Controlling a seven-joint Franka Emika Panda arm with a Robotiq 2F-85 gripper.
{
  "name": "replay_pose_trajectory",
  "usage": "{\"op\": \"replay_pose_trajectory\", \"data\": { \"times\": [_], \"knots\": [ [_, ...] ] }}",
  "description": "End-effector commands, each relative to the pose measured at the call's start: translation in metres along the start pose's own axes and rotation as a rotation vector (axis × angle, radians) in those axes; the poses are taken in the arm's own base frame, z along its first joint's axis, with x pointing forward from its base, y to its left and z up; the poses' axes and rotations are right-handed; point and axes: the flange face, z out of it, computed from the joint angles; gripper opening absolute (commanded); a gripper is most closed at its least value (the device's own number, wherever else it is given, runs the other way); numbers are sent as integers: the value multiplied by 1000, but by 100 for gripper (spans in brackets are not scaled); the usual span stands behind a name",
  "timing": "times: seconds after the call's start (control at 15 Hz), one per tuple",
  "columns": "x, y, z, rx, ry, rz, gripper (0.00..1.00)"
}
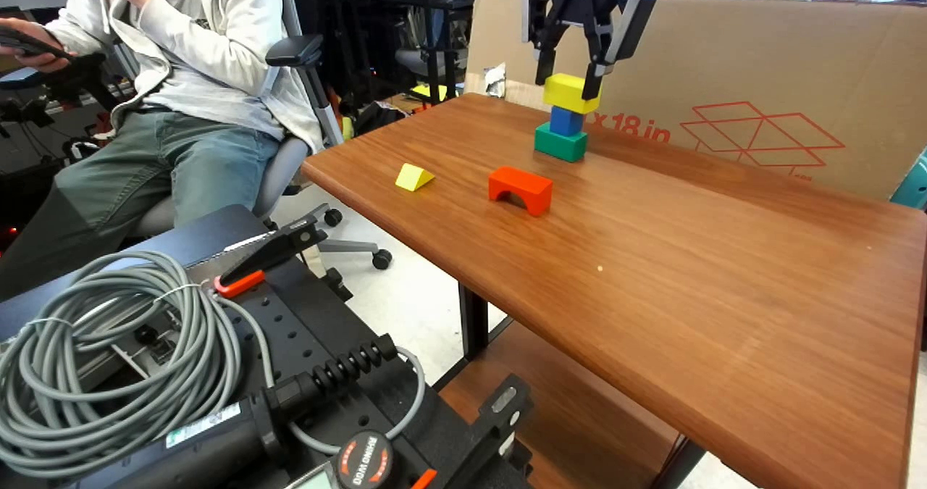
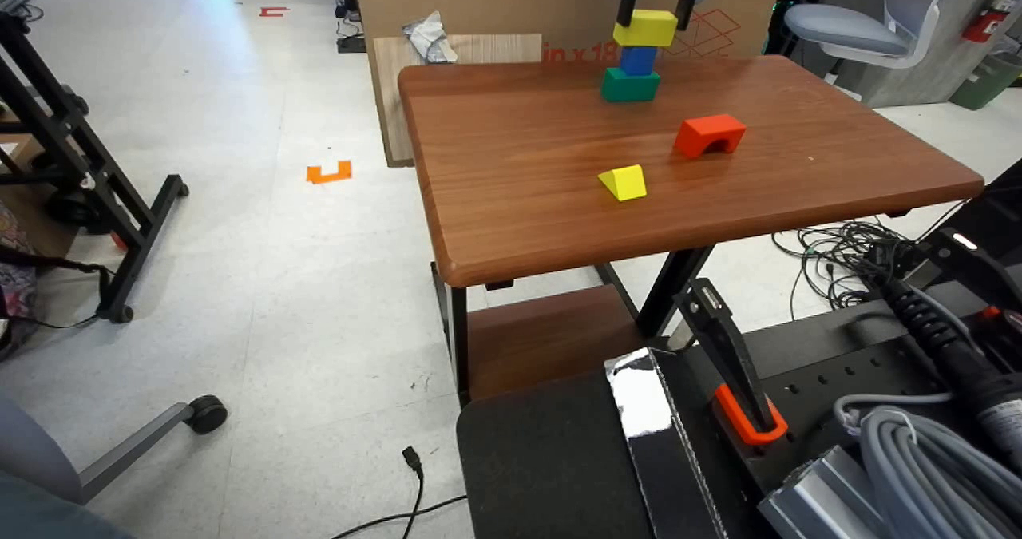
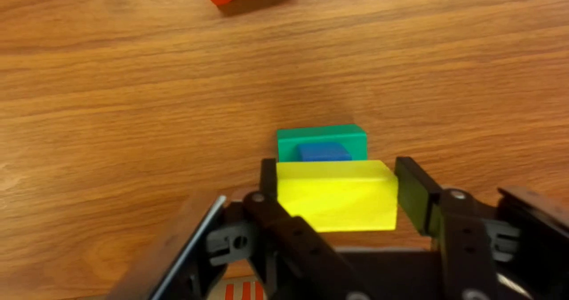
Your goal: Stack up the blocks in opposite order
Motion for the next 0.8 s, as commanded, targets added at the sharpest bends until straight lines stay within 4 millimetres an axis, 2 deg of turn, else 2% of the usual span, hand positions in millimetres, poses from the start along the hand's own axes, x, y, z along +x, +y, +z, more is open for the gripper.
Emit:
{"op": "replay_pose_trajectory", "data": {
  "times": [0.0, 0.2, 0.33, 0.73],
  "knots": [
    [7, 0, -3, -35, -5, 10, 41],
    [0, 0, -9, -42, 5, -5, 41],
    [-12, 0, -15, -52, -7, -33, 41],
    [-57, 20, -30, -86, -13, -63, 41]
  ]
}}
